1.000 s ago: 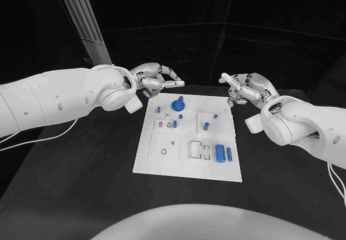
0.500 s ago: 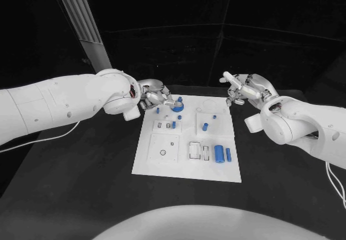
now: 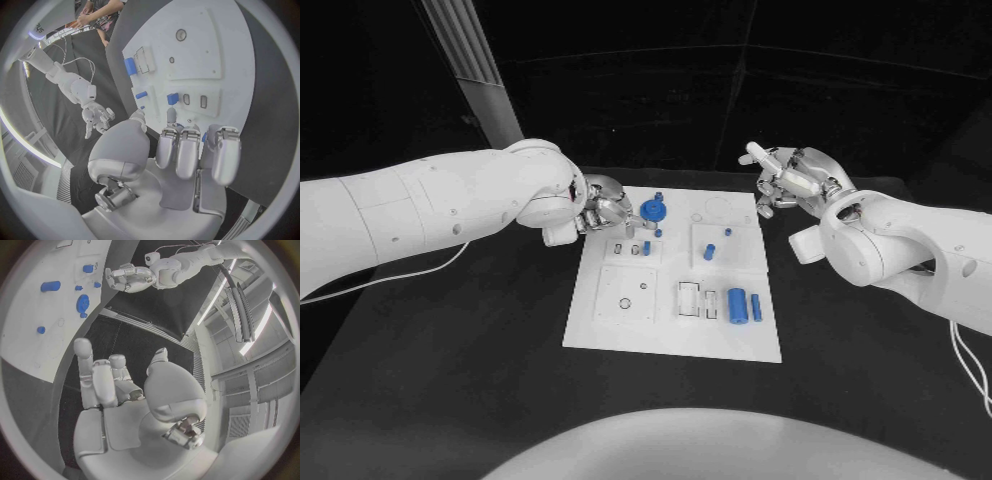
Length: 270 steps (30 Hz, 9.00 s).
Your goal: Assemble the parts on the task board
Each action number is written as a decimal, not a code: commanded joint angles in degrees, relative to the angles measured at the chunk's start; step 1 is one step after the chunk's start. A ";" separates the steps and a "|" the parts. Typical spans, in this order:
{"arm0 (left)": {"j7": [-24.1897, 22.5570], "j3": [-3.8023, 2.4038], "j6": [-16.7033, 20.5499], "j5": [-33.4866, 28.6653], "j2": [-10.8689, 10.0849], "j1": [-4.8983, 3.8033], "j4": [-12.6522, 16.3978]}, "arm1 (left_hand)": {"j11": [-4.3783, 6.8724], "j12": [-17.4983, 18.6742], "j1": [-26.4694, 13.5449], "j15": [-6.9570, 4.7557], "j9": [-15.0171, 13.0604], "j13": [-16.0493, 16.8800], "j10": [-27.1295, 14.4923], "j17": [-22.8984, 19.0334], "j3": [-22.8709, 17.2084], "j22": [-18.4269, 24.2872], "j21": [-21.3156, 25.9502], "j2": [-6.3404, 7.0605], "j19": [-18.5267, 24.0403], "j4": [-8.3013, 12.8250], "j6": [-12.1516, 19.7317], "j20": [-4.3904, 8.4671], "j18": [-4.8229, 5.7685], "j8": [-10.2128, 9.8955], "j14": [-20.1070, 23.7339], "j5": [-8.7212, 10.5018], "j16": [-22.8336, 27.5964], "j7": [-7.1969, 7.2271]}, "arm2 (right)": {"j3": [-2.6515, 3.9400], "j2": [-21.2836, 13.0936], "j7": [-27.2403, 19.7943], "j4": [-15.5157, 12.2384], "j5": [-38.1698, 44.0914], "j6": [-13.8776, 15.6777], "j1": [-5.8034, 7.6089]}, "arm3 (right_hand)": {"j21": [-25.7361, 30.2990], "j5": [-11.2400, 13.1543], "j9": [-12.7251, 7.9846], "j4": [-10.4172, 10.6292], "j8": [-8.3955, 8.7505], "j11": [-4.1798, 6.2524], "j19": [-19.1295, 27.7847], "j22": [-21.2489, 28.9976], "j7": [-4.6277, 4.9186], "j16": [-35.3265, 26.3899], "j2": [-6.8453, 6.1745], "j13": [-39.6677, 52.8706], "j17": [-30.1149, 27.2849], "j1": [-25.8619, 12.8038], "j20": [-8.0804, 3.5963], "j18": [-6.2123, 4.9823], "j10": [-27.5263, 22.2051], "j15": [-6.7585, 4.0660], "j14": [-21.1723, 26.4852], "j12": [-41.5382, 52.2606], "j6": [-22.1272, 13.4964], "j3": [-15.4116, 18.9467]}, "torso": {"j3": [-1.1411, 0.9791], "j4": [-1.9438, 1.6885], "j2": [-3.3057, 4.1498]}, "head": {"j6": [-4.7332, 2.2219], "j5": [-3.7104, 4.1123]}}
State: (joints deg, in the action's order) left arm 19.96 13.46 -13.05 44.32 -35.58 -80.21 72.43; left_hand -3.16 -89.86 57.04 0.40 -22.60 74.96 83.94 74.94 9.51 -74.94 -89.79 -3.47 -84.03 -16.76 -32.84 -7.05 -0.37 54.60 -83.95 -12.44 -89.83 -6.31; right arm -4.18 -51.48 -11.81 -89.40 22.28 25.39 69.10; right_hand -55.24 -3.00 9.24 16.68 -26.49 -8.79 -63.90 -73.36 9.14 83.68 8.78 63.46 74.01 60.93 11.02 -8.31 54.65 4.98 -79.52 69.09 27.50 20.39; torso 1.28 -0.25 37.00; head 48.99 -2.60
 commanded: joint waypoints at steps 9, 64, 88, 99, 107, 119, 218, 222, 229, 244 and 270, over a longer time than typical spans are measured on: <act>7.56 -0.04 -5.47 0.56 1.92 0.47 -2.01 | 0.45 -0.14 -2.15 -0.40 -1.95 15.04 6.06 15.06 1.58 -15.06 -0.21 0.00 -5.97 -0.09 0.46 0.50 0.37 0.01 -6.05 1.18 -0.17 0.01 | 0.02 0.29 1.24 0.39 -0.34 -1.10 0.05 | -34.25 0.28 0.40 -0.06 -5.62 -0.27 -25.65 -16.44 4.13 6.32 0.94 6.36 15.99 0.97 0.45 8.15 10.30 0.51 -10.48 8.34 -2.80 1.27 | -0.02 -0.14 -0.06 | 0.37 0.16; 5.04 -0.07 -6.32 0.57 8.03 2.00 -8.25 | 0.66 -0.14 0.99 -0.60 -5.85 15.04 6.06 15.06 2.23 -15.06 -0.21 -4.78 -5.97 0.04 0.05 0.72 0.37 -2.97 -6.05 -3.48 -0.17 0.22 | -0.05 1.18 5.78 1.24 0.36 -0.98 -0.24 | -34.76 0.25 -0.03 -0.19 -8.10 -0.52 -26.10 -16.64 4.45 6.32 2.15 7.64 15.99 2.13 0.80 8.31 13.83 0.81 -10.48 10.40 -2.45 1.39 | -0.02 -0.17 -0.06 | 0.92 1.22; 5.66 -0.07 -7.95 0.57 9.53 2.34 -9.73 | 0.75 -0.14 4.90 -0.63 -8.36 15.04 6.06 15.06 2.55 -15.06 -0.21 -6.05 -5.97 0.02 -0.98 0.69 0.37 -6.56 -6.05 -13.62 -0.17 0.33 | -0.05 1.60 6.41 1.26 0.37 -1.18 -0.24 | -34.76 0.25 -0.10 -0.16 -8.13 -0.58 -26.10 -16.64 4.52 6.32 2.32 7.44 15.99 2.25 0.84 8.31 13.64 0.87 -10.48 10.33 -2.53 1.37 | -0.03 -0.17 -0.09 | 1.01 1.68; 5.84 -0.07 -8.35 0.57 9.85 2.50 -10.12 | 0.91 -0.14 8.07 -0.78 -9.36 15.04 6.06 15.06 1.61 -15.06 -0.21 -5.48 -5.97 0.21 -1.38 0.80 0.37 -7.75 -6.05 -16.15 -0.17 0.51 | -0.06 1.76 6.68 1.30 0.37 -1.13 -0.24 | -34.76 0.26 -0.11 -0.15 -8.14 -0.59 -26.10 -16.64 4.53 6.32 2.37 7.39 15.99 2.26 0.86 8.31 13.60 0.88 -10.48 10.31 -2.54 1.37 | -0.03 -0.21 -0.08 | 1.01 1.95; 5.94 -0.07 -8.79 0.57 10.10 2.56 -10.47 | 1.14 -0.14 11.53 -0.98 -10.09 15.04 6.06 15.06 -0.49 -15.06 -0.21 -6.08 -5.97 0.18 -1.80 0.95 0.37 -8.69 -6.05 -17.07 -0.17 0.75 | -0.06 1.84 6.75 1.35 0.37 -1.12 -0.24 | -34.76 0.26 -0.13 -0.14 -8.16 -0.61 -26.10 -16.64 4.55 6.32 2.46 7.30 15.99 2.29 0.87 8.31 13.51 0.90 -10.48 10.28 -2.55 1.35 | -0.06 -0.27 -0.09 | 1.01 1.98; 5.26 -0.07 -9.02 0.57 10.25 2.67 -10.88 | 1.26 -0.14 13.17 -1.12 -10.80 15.04 6.06 15.06 -2.60 -15.06 -0.21 -6.53 -5.97 0.08 -2.12 1.11 0.37 -9.79 -6.05 -21.01 -0.17 0.88 | -0.06 1.93 7.10 1.45 0.37 -1.05 -0.24 | -34.76 0.25 -0.17 -0.13 -8.20 -0.65 -26.10 -16.64 4.58 6.32 2.61 7.24 15.99 2.36 0.90 8.31 13.47 0.93 -10.48 10.27 -2.57 1.33 | -0.04 -0.25 -0.08 | 1.01 2.16; 5.50 -0.07 -11.82 -0.79 7.93 1.69 -11.65 | 1.81 -0.14 21.87 -2.12 -15.88 15.04 6.06 15.06 -18.79 -15.06 -0.21 -0.59 -5.97 2.12 -4.31 1.99 0.37 -11.17 -6.05 -27.36 -0.17 1.45 | -0.13 2.07 8.75 1.93 0.42 -1.34 -0.49 | -34.76 0.26 -0.48 -0.18 -8.32 -0.86 -26.10 -16.64 4.82 6.32 3.45 5.26 15.99 3.00 1.11 8.31 11.31 1.13 -10.48 9.21 -2.90 1.24 | -0.04 -0.23 -0.06 | 1.01 1.92; 5.85 -0.07 -11.84 -0.79 8.00 1.70 -11.83 | 1.78 -0.14 21.89 -2.11 -15.92 15.04 6.06 15.06 -18.92 -15.06 -0.21 -0.57 -5.97 2.13 -4.26 1.99 0.37 -11.20 -6.05 -27.34 -0.17 1.42 | -0.13 2.03 8.79 1.89 0.42 -1.33 -0.49 | -34.76 0.26 -0.48 -0.18 -8.32 -0.86 -26.10 -16.64 4.82 6.32 3.45 5.26 15.99 3.00 1.11 8.31 11.31 1.13 -10.48 9.21 -2.90 1.24 | -0.06 -0.22 -0.04 | 1.01 2.01; 6.42 -0.07 -12.32 -0.79 8.28 1.72 -12.15 | 1.62 -0.14 21.32 -1.97 -16.32 15.04 6.06 15.06 -19.35 -15.06 -0.21 -0.31 -5.97 1.54 -4.19 1.90 0.37 -11.32 -6.05 -25.61 -0.17 1.27 | -0.13 1.99 8.81 1.83 0.42 -1.32 -0.49 | -34.76 0.26 -0.52 -0.16 -8.34 -0.89 -26.10 -16.64 4.84 6.32 3.46 5.16 15.99 3.03 1.13 8.31 11.21 1.16 -10.48 9.16 -2.94 1.29 | -0.05 -0.27 -0.03 | 1.01 2.01; 7.15 -0.07 -14.21 -0.79 9.17 1.89 -12.96 | 1.63 -0.14 21.37 -1.95 -16.39 15.04 6.06 15.06 -19.47 -15.06 -0.21 -0.25 -5.97 1.58 -4.18 1.88 0.37 -11.33 -6.05 -25.34 -0.17 1.30 | -0.13 1.89 8.88 1.69 0.42 -1.33 -0.49 | -34.76 0.26 -0.52 -0.16 -8.34 -0.89 -26.10 -16.64 4.84 6.32 3.46 5.16 15.99 3.03 1.13 8.31 11.21 1.16 -10.48 9.16 -2.94 1.29 | -0.05 -0.22 -0.04 | 1.01 2.14; 6.89 -0.07 -13.91 -0.79 9.75 2.17 -13.65 | 1.68 -0.14 21.66 -1.92 -16.53 15.04 6.06 15.06 -19.94 -15.06 -0.21 -0.23 -5.97 1.81 -4.11 1.84 0.37 -11.41 -6.05 -25.22 -0.17 1.34 | -0.13 1.96 9.03 1.74 0.34 -1.74 -0.49 | -34.76 0.27 -0.56 -0.12 -8.35 -0.91 -26.10 -16.64 4.86 6.32 3.47 4.98 15.99 3.00 1.16 8.31 11.02 1.18 -10.48 9.07 -3.00 1.38 | -0.01 -0.23 -0.07 | 1.01 2.32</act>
State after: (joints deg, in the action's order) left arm 26.76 13.37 -26.74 43.67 -25.88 -78.07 58.86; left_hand -1.74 -89.86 78.22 -1.22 -38.20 75.05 84.14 74.91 -9.95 -74.92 -89.77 -3.62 -83.98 -15.08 -36.59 -5.63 -0.38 42.82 -83.95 -37.92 -89.83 -5.51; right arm -4.34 -49.51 -2.62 -87.58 22.54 24.11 68.52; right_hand -89.81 -3.00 8.73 16.66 -34.60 -9.62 -84.16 -74.93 8.92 89.86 11.71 68.53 74.90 63.87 11.75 -0.41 66.01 5.73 -84.15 78.48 24.86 21.62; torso 1.24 -0.47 36.92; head 50.00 -0.31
